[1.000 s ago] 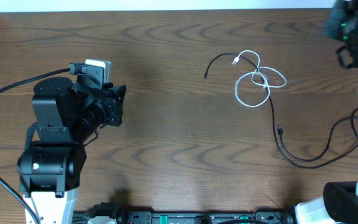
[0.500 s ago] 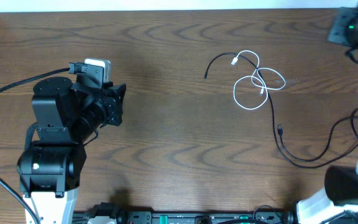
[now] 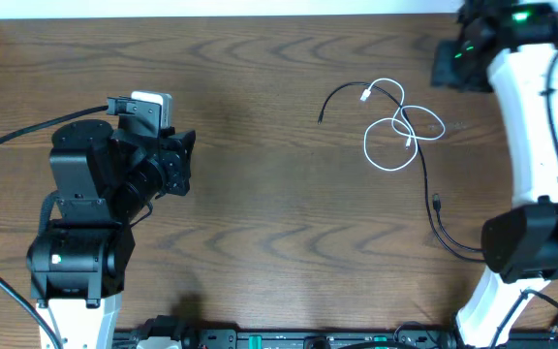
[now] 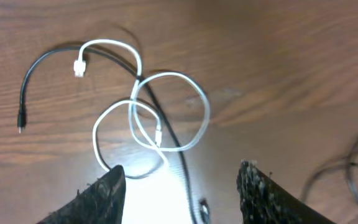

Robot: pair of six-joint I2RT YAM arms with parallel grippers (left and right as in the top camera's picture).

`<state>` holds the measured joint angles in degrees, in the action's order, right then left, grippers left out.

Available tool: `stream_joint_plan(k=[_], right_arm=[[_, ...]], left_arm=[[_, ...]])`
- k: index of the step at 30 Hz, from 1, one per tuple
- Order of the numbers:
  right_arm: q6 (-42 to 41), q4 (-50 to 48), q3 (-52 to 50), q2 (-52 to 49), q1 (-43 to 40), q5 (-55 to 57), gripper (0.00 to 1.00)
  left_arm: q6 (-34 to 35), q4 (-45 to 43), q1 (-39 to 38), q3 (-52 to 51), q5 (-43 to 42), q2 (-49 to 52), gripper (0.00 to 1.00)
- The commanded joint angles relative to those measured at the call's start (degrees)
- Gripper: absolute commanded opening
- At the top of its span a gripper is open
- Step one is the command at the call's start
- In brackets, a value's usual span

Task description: Untangle cables

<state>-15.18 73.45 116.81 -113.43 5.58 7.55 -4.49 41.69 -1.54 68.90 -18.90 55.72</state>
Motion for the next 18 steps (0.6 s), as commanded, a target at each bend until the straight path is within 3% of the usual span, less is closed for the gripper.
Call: stream_joint_plan(k=[1,7,13,18], right_arm=[[-4.1,-3.1,-6.8,-0.6,2.5,1.7,0.54],[-7.5,-12.7,-20.4,-0.6,5.4,2.0,0.53],[-11.1,-15.2,-24.1,-0.6,7.4,5.7,0.55],[-14.2,-16.4,-27.1,-0.6,7.0,9.9,0.55]], left_arm=[[0.0,-0.4,0.2,-0.5,2.5,-0.4,0.33],[-0.3,-2.6,0.2,-3.0,2.4,-0.4,0.33],[-5.8,-6.3,0.2,-7.4,-9.2,-0.3,0.33],[-5.8,-6.7,0.2,-8.7,-9.5,-0.3,0.33]])
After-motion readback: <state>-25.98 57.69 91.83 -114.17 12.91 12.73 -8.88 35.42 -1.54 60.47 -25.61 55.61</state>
